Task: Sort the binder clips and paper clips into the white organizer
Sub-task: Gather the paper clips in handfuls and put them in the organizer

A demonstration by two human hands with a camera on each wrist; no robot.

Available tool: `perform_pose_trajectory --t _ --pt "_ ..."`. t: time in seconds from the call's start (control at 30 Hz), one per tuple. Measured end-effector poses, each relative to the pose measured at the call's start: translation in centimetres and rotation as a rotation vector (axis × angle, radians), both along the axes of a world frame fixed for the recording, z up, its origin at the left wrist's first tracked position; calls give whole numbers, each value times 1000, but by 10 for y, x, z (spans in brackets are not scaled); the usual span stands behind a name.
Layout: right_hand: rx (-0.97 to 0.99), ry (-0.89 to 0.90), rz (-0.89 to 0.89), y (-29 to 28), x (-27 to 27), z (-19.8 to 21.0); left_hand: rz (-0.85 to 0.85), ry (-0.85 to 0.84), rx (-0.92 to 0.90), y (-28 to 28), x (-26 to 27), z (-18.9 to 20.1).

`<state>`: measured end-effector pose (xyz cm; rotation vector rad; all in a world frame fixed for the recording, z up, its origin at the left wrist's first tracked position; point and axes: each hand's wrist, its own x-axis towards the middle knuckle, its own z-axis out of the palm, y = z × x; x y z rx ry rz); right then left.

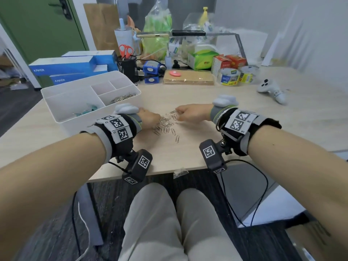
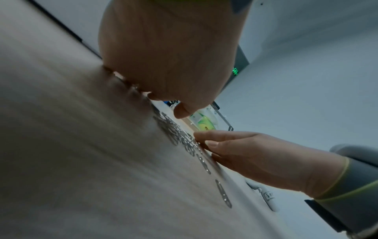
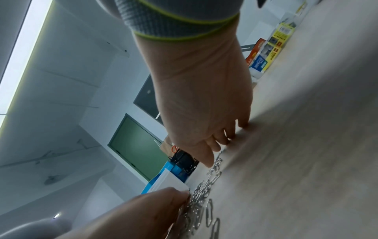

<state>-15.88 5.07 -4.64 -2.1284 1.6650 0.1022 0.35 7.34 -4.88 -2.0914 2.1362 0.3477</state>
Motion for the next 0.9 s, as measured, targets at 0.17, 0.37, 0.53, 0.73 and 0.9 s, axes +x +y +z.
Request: perform_pose_trajectory --t 0.17,0.37,0.53,0.73,0.9 --pt "51 -40 45 5 13 1 20 246 -16 7 -13 -5" --pt "131 -284 125 16 18 -13 78 631 73 13 -15 -8" --pt "-54 -225 49 22 -3 9 68 642 25 9 7 1" --pt "61 -103 -65 35 -6 10 12 168 -14 18 20 5" --pt "88 -233 -121 30 10 1 -42 244 13 18 19 0"
